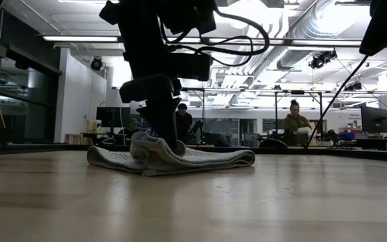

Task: Fold microfiber towels
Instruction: Fold the gray microfiber cloth

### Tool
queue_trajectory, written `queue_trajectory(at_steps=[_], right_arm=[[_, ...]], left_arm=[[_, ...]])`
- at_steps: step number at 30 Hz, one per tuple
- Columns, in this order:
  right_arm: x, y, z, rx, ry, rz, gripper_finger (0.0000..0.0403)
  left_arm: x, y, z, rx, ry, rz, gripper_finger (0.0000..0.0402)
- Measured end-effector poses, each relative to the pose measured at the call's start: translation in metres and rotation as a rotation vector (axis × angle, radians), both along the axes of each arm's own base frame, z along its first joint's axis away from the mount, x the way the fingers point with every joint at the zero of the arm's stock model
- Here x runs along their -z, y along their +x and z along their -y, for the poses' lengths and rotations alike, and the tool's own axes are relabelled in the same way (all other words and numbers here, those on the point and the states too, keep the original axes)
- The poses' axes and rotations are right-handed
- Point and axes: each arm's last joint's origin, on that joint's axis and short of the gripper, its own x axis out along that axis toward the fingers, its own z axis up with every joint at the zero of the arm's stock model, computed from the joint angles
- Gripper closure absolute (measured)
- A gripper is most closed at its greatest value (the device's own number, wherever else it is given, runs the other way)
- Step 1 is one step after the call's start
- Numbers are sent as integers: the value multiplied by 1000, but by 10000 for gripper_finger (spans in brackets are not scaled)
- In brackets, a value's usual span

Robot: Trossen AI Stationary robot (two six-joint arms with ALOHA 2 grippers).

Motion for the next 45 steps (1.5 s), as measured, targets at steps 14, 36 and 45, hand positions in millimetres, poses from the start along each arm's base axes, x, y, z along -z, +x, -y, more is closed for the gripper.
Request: queue_trajectory(at_steps=[14, 36, 45], right_arm=[[0, 0, 0, -20, -17, -4, 375], [-1, 3, -2, -21, -5, 37, 375], [-1, 3, -2, -22, 1, 37, 375]], left_arm=[[-8, -15, 25, -3, -5, -36, 397], [-20, -47, 31, -122, 84, -269, 393], [-20, -50, 30, -128, 88, -292, 344]])
